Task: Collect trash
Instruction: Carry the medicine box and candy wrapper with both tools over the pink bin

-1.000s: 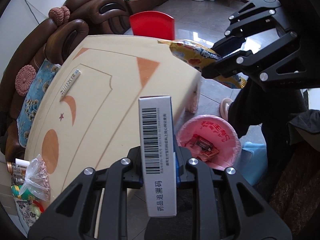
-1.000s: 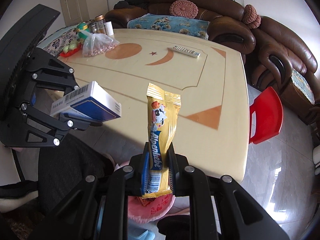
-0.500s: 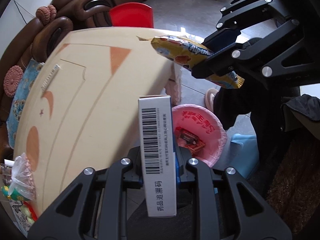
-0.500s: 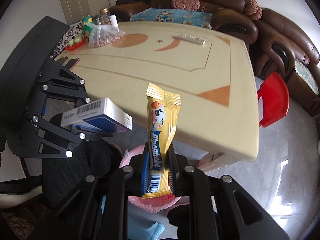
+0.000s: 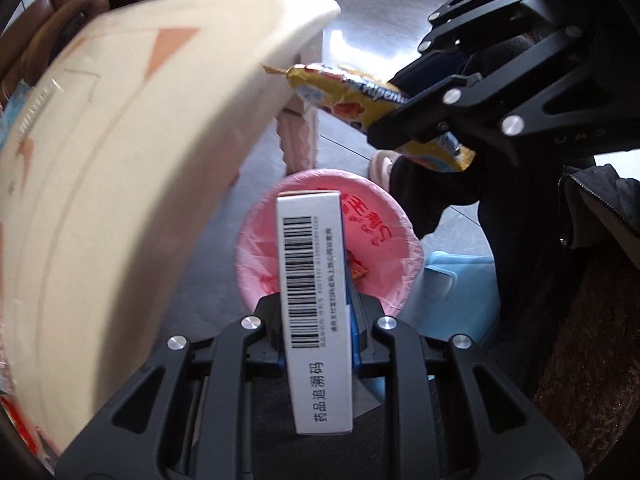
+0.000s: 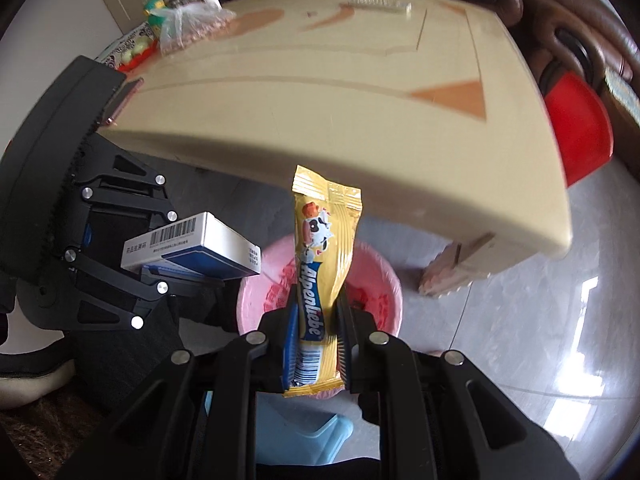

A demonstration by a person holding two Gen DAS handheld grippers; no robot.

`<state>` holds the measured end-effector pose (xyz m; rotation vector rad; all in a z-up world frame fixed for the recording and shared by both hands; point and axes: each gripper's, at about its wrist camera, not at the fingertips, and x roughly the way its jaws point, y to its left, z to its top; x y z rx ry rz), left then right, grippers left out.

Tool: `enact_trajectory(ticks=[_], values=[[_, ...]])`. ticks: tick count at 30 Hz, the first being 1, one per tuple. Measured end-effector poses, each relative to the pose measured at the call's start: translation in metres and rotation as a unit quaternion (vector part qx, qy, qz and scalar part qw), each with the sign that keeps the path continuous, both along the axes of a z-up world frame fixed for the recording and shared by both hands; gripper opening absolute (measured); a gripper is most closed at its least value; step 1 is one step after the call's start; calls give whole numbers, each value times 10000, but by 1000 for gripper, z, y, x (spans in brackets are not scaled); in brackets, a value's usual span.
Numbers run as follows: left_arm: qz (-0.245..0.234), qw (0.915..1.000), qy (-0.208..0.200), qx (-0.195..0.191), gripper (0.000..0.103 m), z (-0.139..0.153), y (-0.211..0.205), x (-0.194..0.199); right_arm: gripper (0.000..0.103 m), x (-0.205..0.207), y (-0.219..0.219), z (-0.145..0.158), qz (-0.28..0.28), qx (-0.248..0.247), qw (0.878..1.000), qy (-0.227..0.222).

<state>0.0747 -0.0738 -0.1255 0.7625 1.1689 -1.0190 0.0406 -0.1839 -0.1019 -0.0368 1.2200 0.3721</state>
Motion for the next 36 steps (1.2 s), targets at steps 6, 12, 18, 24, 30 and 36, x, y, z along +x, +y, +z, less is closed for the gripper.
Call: enact_trajectory(ticks=[6,12,18,24,30,36], values=[[170,9986,491,-26,22,-38,0,6,17,8,-4,-54,-54,149,9982,576],[384,9950,913,93,22,-78,-4,16,17,20,-8,-103,-144,249,9937,1087],[609,9898,1270,222,22,-112,-8,30,17,28,-13,-153,-325,343,9869,1542],[964,9838,1471,355,22,-148,-18,39,17,34,-11,-186,-376,304,9810,1878],[1151,9780,1653,541,22,-178,-23,40,17,42,-16,-223,-468,235,9750,2161],[1118,9726,1836,891,22,-208,-22,41,17,48,-18,-251,-535,175,9675,2465]])
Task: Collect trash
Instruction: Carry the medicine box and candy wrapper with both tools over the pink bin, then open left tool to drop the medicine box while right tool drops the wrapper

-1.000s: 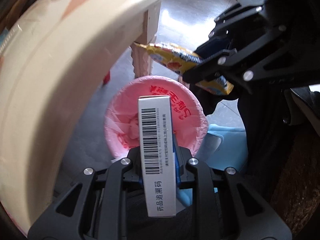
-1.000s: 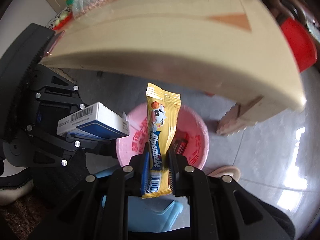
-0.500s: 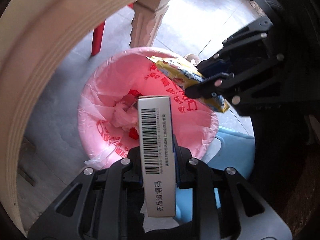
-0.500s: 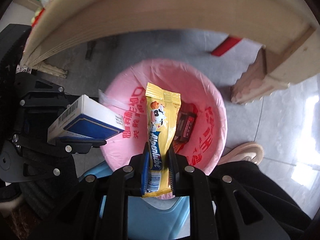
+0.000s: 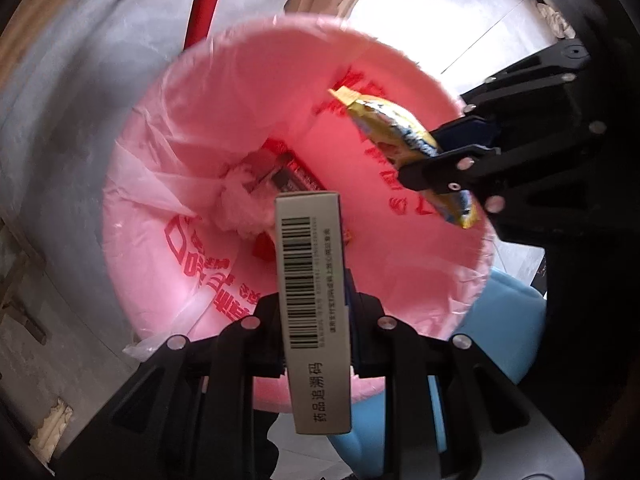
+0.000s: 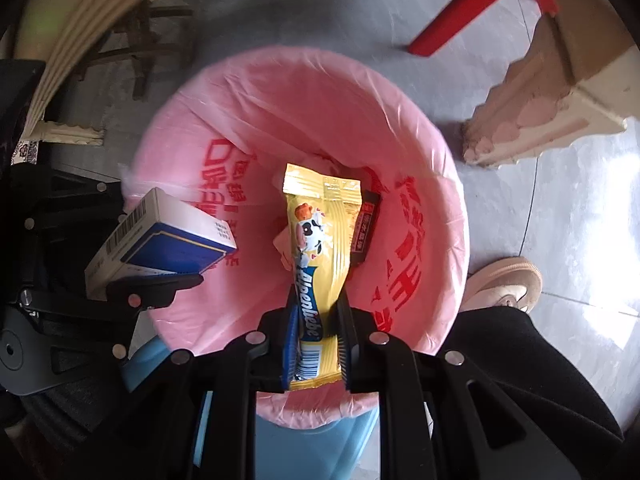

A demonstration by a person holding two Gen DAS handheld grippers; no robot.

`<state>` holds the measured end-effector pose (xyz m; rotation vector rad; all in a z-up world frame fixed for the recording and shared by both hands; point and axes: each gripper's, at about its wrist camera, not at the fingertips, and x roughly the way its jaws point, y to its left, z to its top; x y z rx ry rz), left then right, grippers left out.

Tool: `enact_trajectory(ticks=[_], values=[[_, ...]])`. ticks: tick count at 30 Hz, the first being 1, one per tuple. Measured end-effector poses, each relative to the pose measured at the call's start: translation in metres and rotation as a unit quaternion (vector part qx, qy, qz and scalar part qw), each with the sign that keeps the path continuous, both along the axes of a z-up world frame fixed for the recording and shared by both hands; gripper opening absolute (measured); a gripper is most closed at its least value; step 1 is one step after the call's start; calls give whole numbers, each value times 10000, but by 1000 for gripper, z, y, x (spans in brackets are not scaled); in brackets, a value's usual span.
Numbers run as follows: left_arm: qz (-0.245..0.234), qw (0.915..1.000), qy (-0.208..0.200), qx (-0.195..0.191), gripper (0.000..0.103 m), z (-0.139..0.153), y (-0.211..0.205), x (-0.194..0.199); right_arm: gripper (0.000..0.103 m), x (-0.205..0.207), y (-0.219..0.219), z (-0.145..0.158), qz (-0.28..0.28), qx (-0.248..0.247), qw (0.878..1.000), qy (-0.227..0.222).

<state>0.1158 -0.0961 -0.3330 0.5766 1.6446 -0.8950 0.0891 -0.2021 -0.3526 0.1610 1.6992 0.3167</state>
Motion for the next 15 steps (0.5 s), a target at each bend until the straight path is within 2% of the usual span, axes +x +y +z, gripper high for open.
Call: enact_trajectory(ticks=[4,15], values=[[-90,9999,88,13,22,-8,-7,-1,18,1,7,-10,134,-64,9999,72],[162,9994,225,214,22,-27,-6,7,18,3,12,-19,188,-10,9997,185]])
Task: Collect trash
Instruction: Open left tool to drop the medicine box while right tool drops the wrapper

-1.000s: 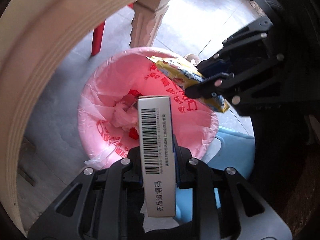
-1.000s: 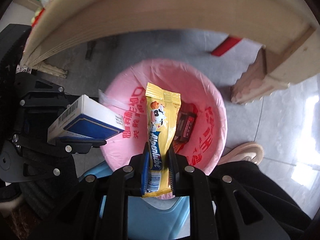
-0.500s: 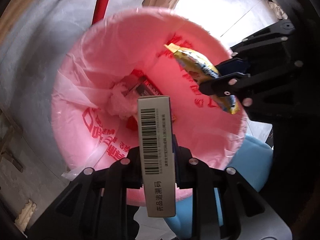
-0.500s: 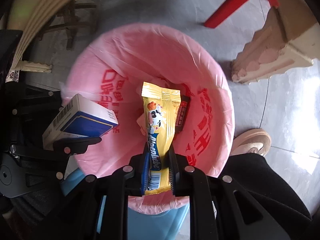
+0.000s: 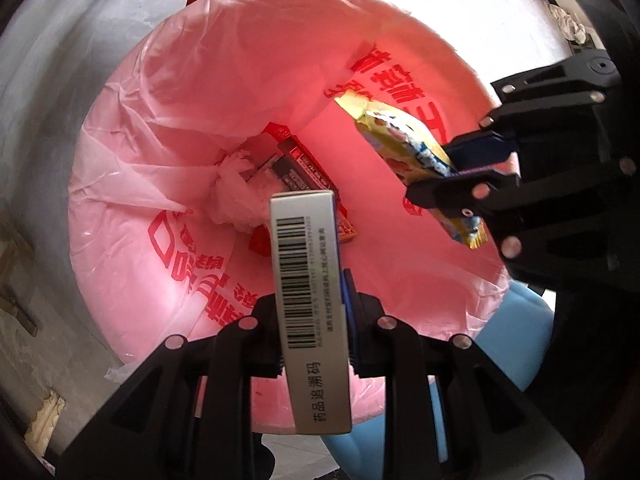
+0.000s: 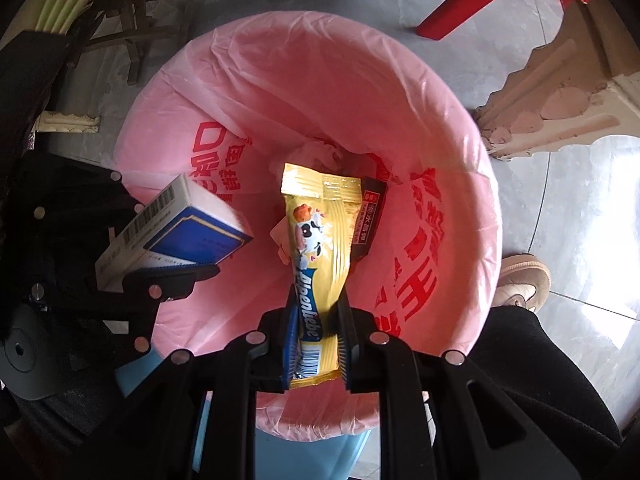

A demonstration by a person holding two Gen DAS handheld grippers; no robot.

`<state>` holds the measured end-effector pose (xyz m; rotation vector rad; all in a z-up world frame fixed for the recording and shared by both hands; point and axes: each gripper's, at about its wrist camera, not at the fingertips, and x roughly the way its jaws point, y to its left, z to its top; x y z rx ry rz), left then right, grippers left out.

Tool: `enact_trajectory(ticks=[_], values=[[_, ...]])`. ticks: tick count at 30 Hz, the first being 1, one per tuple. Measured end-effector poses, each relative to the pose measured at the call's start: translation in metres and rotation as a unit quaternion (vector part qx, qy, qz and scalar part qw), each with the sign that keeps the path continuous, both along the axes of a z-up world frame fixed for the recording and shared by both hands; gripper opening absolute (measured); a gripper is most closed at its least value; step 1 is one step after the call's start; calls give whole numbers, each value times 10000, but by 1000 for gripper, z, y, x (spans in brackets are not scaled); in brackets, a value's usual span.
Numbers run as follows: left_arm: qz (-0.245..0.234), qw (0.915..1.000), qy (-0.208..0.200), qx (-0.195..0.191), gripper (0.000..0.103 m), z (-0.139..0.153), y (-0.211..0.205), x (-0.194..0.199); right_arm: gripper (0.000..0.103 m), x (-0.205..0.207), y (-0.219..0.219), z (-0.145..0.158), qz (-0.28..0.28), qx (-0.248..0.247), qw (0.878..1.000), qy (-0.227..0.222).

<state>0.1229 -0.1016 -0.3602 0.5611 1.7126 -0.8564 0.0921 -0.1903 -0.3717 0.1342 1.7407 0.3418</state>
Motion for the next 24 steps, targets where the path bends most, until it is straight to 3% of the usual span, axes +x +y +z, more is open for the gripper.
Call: enact_trajectory(ticks=[2,3,4,6,9,24], values=[[28,9999,-26,107,27,-6,-1,3,19,1,-1,0,12,-6,10000,5],[63,9998,-43,161,39,-5,-1,4,21,1,-1,0,10,-30,10000,-4],[73,9997,-50,210,49,-5,-1,5,27,1,-1,0,1,-34,10000,-14],[56,9998,-58,192,51,-3,-1,7,38,2,-2,1,-23,-88,9999,-47],[8,9998,-92,184,65,0,-2,6,53,2,-2,3,-3,-199,9997,-128],[221,9973,-492,489,69,17,-6,1,58,-2,-5,22,-109,-195,9993,-286]])
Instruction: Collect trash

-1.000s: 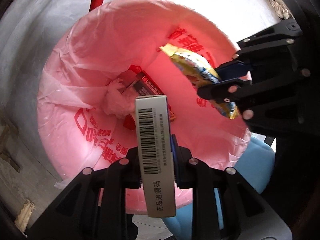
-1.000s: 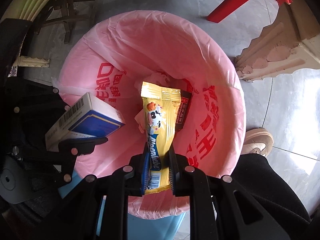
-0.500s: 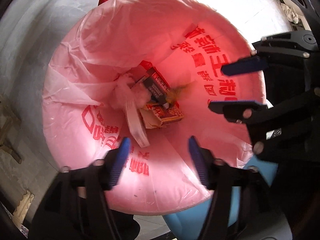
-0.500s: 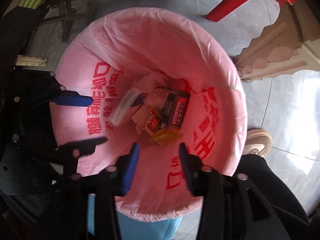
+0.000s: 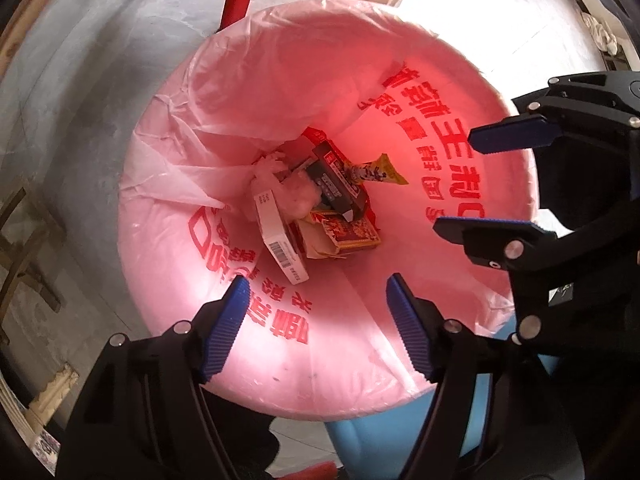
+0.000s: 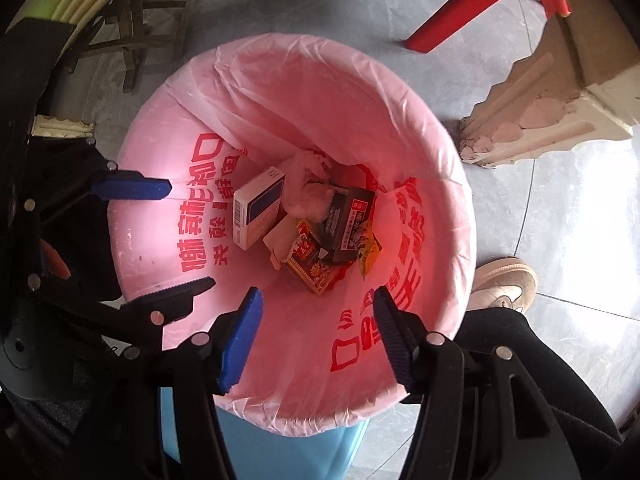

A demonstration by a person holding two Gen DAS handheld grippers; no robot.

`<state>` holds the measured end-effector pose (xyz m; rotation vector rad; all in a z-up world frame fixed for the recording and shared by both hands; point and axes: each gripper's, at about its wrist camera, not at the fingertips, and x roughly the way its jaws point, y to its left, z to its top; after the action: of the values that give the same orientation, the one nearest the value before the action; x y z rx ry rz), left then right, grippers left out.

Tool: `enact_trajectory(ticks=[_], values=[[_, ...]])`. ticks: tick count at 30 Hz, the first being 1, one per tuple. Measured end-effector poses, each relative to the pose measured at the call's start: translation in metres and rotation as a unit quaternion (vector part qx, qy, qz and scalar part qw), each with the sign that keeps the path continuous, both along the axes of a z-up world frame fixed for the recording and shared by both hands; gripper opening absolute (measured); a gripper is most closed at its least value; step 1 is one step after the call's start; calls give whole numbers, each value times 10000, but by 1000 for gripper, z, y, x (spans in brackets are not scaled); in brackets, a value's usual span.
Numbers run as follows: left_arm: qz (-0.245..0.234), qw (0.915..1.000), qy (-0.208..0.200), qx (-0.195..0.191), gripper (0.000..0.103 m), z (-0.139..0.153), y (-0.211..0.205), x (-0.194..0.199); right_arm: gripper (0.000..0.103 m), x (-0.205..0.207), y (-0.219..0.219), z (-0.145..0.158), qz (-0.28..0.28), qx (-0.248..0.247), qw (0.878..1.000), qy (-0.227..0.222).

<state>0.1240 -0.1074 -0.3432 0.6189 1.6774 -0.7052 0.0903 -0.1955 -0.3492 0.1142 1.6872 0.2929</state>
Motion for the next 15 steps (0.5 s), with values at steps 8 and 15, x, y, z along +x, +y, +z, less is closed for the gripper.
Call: enact_trajectory(ticks=[8,15], values=[[688,9942,-827,-18,69,42,-10,-11,60,-8,-20,51,-342,-270,9972,-607],[1637,9648,-2040,-282,75,117,-13,-29,61,-21,-46,126,-867,-612,9797,-1700]])
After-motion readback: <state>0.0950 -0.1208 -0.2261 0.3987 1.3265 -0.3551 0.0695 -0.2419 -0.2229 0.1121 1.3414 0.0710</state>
